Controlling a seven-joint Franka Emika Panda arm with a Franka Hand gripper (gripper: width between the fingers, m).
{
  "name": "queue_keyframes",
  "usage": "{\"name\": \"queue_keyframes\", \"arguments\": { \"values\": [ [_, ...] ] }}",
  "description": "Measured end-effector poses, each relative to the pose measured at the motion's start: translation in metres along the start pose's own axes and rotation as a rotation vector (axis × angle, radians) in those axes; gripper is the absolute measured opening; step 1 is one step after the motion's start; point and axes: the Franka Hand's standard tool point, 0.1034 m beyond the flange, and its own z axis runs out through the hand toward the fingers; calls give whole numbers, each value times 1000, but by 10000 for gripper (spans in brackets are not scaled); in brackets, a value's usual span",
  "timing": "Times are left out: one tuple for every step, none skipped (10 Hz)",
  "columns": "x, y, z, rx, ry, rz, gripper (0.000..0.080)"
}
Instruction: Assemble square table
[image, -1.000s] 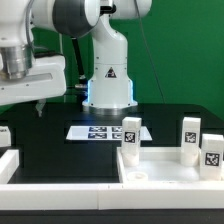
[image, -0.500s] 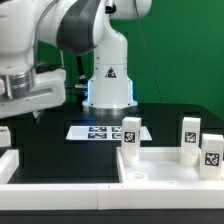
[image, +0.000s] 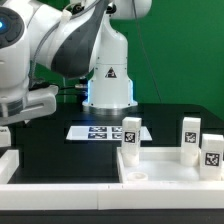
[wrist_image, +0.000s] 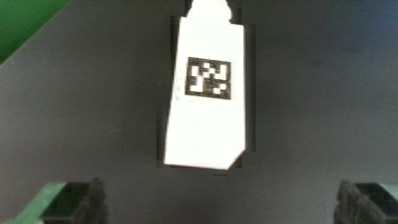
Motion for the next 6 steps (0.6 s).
{"name": "queue_keyframes", "arguments": {
  "values": [
    [-3,5,9,-4,-11,12,649],
    [-6,7,20,3,-25,33,649],
    [-7,6,32,6,-30,39,649],
    [-9,2,42,9,-32,48,649],
    [-10,-1,51,11,-31,45,649],
    [-10,0,56,4,-19,33,649]
  ]
}}
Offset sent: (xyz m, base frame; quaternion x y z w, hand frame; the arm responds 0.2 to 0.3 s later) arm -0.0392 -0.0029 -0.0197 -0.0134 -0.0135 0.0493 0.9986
